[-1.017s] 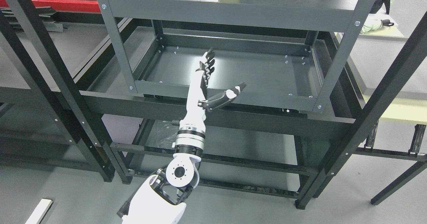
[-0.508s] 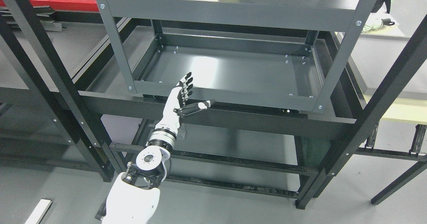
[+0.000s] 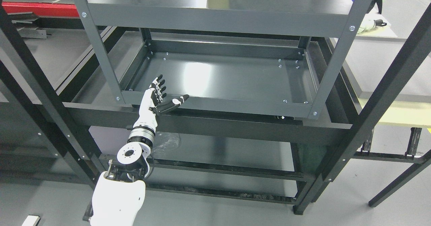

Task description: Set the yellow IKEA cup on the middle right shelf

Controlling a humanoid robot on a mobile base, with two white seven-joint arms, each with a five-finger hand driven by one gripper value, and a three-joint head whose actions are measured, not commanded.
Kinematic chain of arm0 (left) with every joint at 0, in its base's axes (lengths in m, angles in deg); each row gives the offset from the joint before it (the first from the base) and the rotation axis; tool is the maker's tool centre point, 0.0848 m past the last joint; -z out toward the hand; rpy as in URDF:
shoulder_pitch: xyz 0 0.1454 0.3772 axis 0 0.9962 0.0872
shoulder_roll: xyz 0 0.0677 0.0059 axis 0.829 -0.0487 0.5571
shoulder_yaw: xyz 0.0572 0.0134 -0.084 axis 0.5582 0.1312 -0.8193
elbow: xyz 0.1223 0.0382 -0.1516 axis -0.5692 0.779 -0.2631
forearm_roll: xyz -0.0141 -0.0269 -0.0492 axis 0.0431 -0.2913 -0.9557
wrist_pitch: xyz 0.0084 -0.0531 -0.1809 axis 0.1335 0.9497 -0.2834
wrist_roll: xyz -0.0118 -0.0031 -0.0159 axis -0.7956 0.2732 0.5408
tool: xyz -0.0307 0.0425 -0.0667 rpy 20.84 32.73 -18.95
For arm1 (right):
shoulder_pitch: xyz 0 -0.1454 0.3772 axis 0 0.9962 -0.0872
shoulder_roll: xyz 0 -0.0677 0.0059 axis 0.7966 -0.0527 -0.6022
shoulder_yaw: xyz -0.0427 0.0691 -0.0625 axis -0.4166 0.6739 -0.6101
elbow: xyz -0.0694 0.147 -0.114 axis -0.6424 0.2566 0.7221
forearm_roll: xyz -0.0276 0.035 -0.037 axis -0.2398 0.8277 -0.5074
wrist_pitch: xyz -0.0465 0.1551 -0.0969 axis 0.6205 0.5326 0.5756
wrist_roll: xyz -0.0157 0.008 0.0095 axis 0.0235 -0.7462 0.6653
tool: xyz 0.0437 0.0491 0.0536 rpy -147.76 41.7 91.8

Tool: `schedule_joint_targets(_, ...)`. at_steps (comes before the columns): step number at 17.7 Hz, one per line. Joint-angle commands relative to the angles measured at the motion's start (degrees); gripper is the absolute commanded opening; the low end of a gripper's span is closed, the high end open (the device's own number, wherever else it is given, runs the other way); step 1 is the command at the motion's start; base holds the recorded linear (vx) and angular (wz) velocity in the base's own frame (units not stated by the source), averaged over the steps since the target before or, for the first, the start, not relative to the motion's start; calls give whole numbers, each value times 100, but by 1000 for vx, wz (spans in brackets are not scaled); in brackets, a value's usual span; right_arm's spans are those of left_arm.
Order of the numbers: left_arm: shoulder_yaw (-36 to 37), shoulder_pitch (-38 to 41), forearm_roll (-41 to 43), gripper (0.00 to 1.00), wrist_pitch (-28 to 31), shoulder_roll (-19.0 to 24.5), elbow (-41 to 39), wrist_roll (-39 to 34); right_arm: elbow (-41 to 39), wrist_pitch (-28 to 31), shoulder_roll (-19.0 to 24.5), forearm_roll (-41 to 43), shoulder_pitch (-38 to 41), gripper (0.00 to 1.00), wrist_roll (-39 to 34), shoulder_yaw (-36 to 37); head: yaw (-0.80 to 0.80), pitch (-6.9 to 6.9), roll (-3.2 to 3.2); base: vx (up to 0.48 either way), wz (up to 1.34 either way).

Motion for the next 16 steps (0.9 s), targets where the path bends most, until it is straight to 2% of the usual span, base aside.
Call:
schedule_joint_targets(1, -248, -49, 7, 100, -534, 100, 218, -8, 0, 4, -100, 0, 36, 99, 4, 0, 0, 0, 0, 37, -52)
schedule_joint_targets(5, -97, 163, 7, 100, -983, 100, 192, -8, 0, 4, -100, 0, 36, 99, 4, 0, 0, 0, 0, 2, -13)
schedule_joint_targets(16, -150, 154, 7, 100, -1019, 100, 201, -8, 0, 4, -100, 0, 36, 99, 4, 0, 0, -1, 0, -41, -32)
